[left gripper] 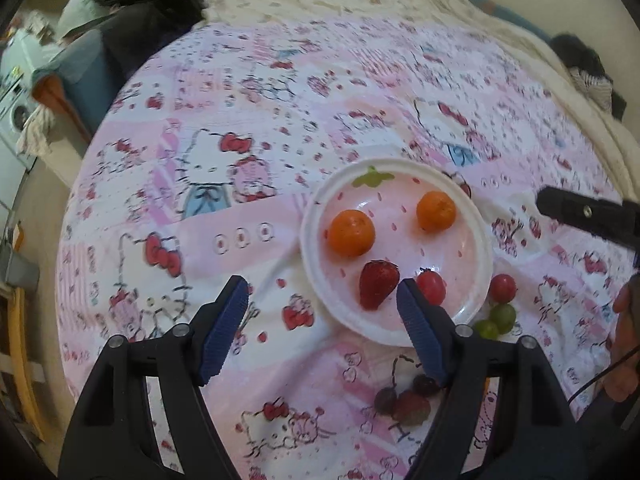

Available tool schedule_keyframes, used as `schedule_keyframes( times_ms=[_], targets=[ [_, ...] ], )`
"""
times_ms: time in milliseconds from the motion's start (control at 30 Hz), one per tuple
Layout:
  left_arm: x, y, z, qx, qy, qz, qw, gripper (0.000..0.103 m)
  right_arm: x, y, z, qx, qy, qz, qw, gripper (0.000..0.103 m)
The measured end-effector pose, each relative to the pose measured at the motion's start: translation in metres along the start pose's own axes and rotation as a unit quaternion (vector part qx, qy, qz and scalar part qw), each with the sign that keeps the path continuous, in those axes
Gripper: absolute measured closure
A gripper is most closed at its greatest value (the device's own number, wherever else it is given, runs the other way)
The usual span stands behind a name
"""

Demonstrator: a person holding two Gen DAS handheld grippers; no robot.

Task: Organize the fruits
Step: 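Move the left tool back toward the remaining fruits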

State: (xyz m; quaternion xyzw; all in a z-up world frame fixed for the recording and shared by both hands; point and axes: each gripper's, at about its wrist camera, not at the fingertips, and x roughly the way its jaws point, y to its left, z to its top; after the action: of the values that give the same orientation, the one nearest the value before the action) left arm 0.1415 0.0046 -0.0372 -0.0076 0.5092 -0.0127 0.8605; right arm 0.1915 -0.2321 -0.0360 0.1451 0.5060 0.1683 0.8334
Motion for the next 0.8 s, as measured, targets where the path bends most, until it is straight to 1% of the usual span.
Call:
schedule_keyframes(
  times_ms=[100,300,433,500,667,733,767,800],
  targets=[
    [-0.010,0.011,-0.005,-0.019,-0.001,-0.002,0.9998,0.029,-0.011,0.001,-0.005,0.003,-0.004,0.002,1.000,0.015],
    [-0.020,0.018,-0.029,-0.041,0.015,-0.005,0.9990,0.029,-0.029,0.001,-0.020,0.013,-0.001,0.003,1.000,0.015],
    [-0.026,0.012,-0.045,-0.030,0.024,-0.014,0.9992,0.029,-0.038,-0.001,-0.029,0.015,0.004,-0.001,1.000,0.015],
    [-0.027,0.009,-0.052,-0.026,0.028,-0.017,0.9991,0.029,-0.048,-0.006,-0.034,0.027,0.002,0.002,1.000,0.014],
    [-0.020,-0.004,-0.071,-0.023,0.060,-0.040,0.9971,0.030,-0.058,-0.014,-0.052,0.053,0.013,0.008,0.998,0.015],
    [-0.013,-0.011,-0.079,-0.017,0.075,-0.051,0.9957,0.032,-0.056,-0.015,-0.061,0.054,0.026,0.000,0.998,0.015],
    [-0.010,-0.013,-0.082,-0.015,0.080,-0.054,0.9952,0.035,-0.054,-0.015,-0.065,0.057,0.033,-0.002,0.998,0.015],
    [-0.005,-0.015,-0.084,-0.013,0.085,-0.056,0.9947,0.043,-0.053,-0.014,-0.068,0.060,0.036,0.002,0.998,0.015]
  ],
)
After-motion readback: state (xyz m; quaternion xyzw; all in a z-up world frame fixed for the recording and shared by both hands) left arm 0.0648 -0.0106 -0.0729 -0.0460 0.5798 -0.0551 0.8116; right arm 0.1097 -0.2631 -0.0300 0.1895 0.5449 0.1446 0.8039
